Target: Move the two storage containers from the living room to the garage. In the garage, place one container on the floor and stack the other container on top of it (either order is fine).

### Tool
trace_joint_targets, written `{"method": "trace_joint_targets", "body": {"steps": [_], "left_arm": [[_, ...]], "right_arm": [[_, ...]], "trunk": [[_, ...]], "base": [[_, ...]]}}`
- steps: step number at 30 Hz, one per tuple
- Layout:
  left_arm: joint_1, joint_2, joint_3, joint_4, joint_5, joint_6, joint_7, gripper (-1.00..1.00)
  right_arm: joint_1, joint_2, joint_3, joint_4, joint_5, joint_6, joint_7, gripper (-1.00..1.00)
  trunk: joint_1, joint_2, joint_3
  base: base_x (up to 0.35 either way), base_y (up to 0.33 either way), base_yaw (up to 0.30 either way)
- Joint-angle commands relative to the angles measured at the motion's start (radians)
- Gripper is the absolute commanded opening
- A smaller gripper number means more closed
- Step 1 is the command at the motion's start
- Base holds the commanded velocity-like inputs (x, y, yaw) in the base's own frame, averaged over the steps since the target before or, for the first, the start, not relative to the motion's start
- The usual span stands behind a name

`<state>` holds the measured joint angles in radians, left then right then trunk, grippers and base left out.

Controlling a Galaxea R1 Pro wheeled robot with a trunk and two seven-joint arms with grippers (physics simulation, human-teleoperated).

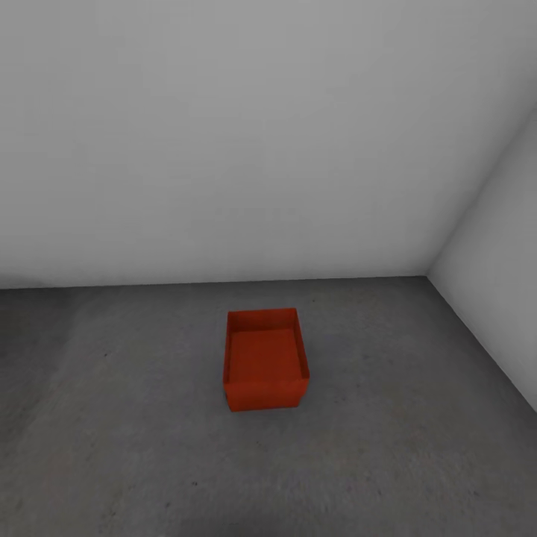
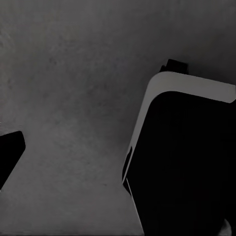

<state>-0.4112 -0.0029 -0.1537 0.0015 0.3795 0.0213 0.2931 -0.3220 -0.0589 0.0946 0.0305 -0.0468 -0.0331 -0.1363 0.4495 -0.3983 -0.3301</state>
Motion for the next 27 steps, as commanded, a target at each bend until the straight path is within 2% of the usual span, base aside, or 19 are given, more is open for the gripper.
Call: {"method": "trace_joint_targets", "body": {"steps": [1,5,12,27], "left_arm": [[0.009,0.000,-0.009,0.000,0.007,0.002,0.003,1.00],[0.031,0.000,-0.009,0.000,0.007,0.002,0.003,1.00],[0.062,0.000,-0.009,0.000,0.006,0.001,0.000,1.00],[0.065,-0.009,-0.010,-0.001,0.003,0.004,0.000,1.00]], "right_arm": [[-0.001,0.002,0.008,0.003,-0.005,-0.003,0.000,1.00],[0.018,0.013,0.008,0.003,-0.003,-0.005,0.008,1.00],[0.052,0.055,0.008,0.003,-0.003,-0.007,0.018,1.00],[0.087,0.068,0.008,0.003,-0.006,-0.007,0.035,1.00]], "trunk": [[0.001,-0.002,-0.001],[0.001,-0.002,-0.001],[0.001,-0.002,-0.001],[0.001,-0.002,0.007]], "base": [[0.000,0.000,0.000],[0.000,0.000,0.000],[0.000,0.000,0.000],[0.000,0.000,0.000]]}}
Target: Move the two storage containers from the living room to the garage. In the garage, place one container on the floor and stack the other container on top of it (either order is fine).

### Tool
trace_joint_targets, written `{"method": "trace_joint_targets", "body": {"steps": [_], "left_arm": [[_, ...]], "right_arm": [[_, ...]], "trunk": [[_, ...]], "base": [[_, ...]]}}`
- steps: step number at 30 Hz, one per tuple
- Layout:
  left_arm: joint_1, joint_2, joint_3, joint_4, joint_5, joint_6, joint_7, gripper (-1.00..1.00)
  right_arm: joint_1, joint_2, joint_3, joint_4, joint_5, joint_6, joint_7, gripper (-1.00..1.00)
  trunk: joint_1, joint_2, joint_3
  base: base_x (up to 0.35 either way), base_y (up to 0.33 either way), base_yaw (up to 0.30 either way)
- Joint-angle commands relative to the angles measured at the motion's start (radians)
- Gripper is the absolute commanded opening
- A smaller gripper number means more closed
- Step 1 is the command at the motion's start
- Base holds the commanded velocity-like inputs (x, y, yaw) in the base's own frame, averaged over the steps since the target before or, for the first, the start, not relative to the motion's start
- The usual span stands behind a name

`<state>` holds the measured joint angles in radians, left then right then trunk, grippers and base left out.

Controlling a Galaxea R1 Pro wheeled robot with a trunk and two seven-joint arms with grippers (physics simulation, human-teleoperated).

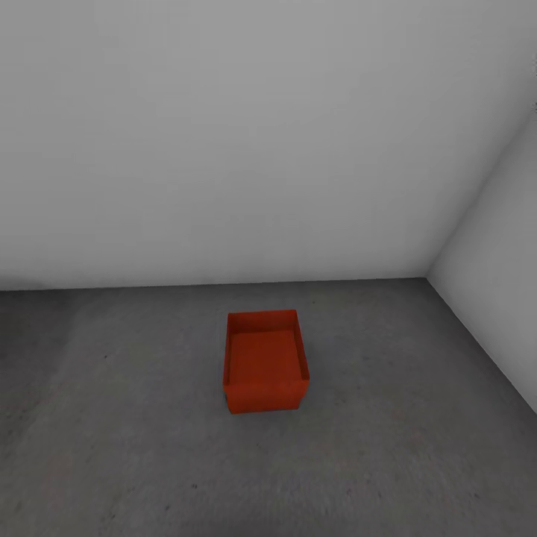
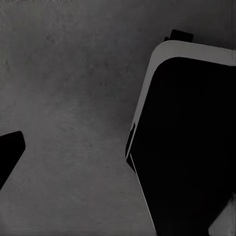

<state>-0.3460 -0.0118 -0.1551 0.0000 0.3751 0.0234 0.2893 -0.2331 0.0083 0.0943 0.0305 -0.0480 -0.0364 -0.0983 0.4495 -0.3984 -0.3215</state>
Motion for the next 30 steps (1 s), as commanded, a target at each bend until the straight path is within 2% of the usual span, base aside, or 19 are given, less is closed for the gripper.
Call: {"method": "trace_joint_targets", "body": {"steps": [1,6,10,16,30], "left_arm": [[-0.001,-0.001,-0.008,0.000,0.007,0.003,0.004,1.00],[0.013,-0.003,-0.008,0.000,0.009,0.000,0.004,1.00],[0.054,-0.005,-0.008,0.000,0.009,-0.051,0.004,1.00],[0.071,-0.003,-0.007,-0.001,0.009,-0.105,0.004,1.00],[0.074,0.005,-0.011,-0.015,0.003,-0.113,0.005,1.00]], "right_arm": [[0.000,0.000,0.008,0.003,-0.006,-0.004,0.004,1.00],[0.001,-0.001,0.007,0.004,-0.008,-0.003,0.022,1.00],[0.042,0.001,0.008,0.003,-0.006,-0.008,0.027,1.00],[0.059,0.002,0.008,0.003,-0.006,-0.011,0.028,1.00],[0.061,0.001,0.007,0.003,-0.007,-0.007,0.044,1.00]], "trunk": [[0.001,-0.002,0.000],[0.001,-0.002,0.008],[0.001,-0.002,0.014],[0.001,-0.002,0.024],[0.001,-0.002,0.046]], "base": [[0.000,0.000,0.000],[0.000,0.000,0.000],[0.000,0.000,0.000],[0.000,0.000,0.000],[0.000,0.000,0.000]]}}
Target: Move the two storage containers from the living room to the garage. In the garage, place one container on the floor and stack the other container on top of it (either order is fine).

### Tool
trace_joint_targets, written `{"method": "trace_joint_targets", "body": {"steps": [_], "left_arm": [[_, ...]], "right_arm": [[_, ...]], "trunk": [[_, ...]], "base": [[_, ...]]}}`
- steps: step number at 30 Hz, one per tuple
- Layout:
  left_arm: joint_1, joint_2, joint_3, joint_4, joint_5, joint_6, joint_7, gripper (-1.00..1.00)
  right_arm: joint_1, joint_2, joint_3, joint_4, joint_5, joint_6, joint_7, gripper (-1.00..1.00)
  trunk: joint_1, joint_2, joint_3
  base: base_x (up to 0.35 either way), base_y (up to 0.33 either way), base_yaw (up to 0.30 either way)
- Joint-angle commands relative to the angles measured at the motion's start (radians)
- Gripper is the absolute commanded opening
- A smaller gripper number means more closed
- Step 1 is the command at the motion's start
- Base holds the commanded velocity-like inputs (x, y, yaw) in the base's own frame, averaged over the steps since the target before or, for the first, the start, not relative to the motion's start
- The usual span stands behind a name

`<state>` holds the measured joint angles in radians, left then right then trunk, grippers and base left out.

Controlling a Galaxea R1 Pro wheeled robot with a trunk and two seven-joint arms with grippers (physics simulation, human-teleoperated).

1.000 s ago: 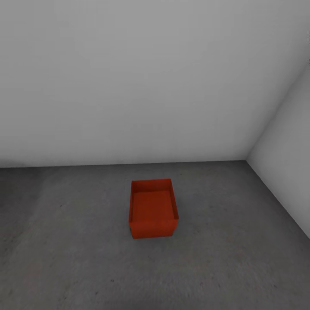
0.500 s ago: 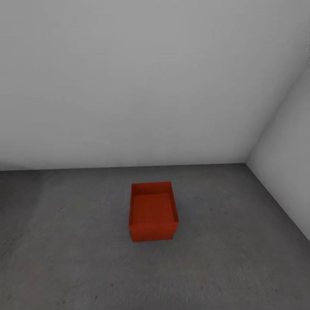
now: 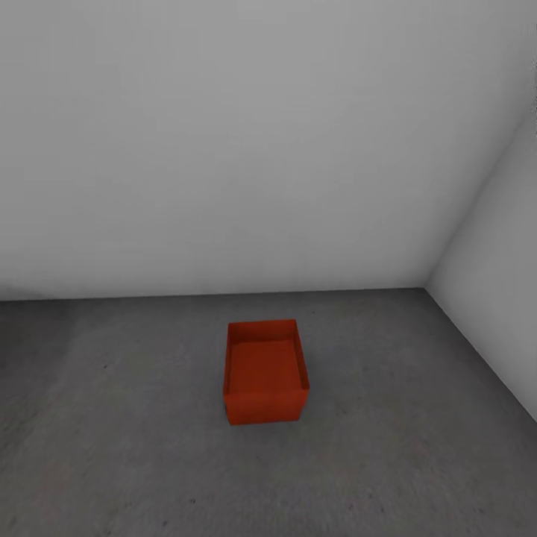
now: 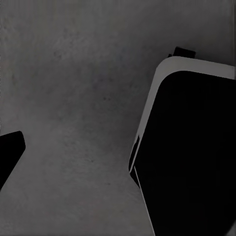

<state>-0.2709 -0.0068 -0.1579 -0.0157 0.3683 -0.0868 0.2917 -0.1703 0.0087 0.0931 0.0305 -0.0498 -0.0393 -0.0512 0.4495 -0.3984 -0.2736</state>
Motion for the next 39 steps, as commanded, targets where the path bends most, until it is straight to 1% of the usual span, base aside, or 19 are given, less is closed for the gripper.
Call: {"method": "trace_joint_targets", "body": {"steps": [1,39], "left_arm": [[-0.001,0.001,-0.009,0.002,0.011,-0.003,0.003,1.00],[-0.001,0.001,-0.009,0.002,0.006,-0.004,0.003,1.00]], "right_arm": [[-0.001,0.000,0.008,0.003,-0.005,-0.004,0.000,1.00],[-0.001,0.002,0.010,0.002,0.000,-0.007,0.008,1.00]], "trunk": [[0.001,-0.002,0.000],[0.001,-0.002,0.061]], "base": [[0.000,0.000,0.000],[0.000,0.000,0.000]]}}
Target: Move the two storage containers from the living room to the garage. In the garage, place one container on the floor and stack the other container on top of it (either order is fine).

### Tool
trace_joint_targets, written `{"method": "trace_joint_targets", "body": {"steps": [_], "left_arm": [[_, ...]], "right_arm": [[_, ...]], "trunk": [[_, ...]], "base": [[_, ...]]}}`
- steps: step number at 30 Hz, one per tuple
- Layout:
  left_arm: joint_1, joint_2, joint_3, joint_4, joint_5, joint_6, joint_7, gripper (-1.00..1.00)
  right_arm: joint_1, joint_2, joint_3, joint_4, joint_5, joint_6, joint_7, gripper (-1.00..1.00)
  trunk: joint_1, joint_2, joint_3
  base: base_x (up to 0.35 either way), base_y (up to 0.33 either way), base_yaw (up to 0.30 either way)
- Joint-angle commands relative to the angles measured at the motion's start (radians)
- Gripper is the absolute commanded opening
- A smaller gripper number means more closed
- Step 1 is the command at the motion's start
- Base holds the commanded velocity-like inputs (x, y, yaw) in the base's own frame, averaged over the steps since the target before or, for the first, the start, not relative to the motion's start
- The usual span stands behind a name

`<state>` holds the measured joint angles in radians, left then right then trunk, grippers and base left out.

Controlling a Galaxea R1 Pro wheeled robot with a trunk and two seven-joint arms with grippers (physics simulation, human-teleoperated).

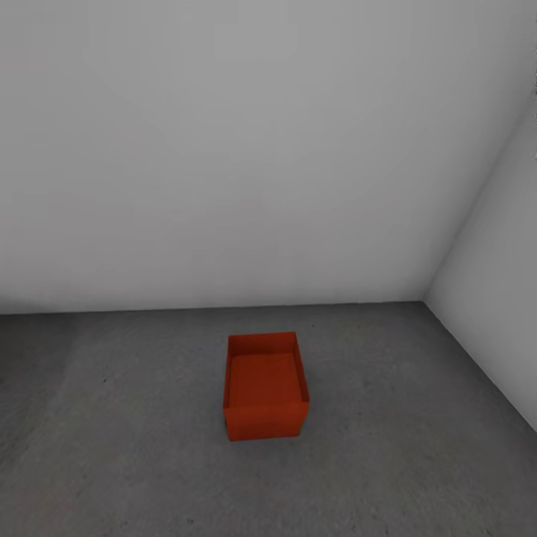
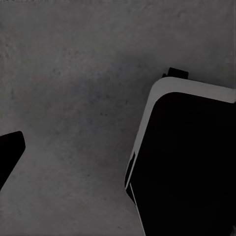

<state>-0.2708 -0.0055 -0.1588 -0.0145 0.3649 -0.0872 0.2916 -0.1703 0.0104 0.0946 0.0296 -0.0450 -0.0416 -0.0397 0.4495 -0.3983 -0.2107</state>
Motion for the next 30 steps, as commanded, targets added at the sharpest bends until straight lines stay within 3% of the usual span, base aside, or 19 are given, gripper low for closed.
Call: {"method": "trace_joint_targets", "body": {"steps": [1,30], "left_arm": [[-0.001,0.000,-0.008,0.001,0.009,-0.003,0.003,1.00],[-0.001,0.000,-0.008,0.001,0.011,-0.003,0.003,1.00]], "right_arm": [[-0.001,0.001,0.008,0.003,-0.005,-0.003,-0.003,1.00],[-0.001,0.013,0.006,0.004,-0.008,-0.006,-0.003,1.00]], "trunk": [[0.001,-0.002,0.000],[0.001,-0.002,0.047]], "base": [[0.000,0.000,0.000],[0.000,0.000,0.000]]}}
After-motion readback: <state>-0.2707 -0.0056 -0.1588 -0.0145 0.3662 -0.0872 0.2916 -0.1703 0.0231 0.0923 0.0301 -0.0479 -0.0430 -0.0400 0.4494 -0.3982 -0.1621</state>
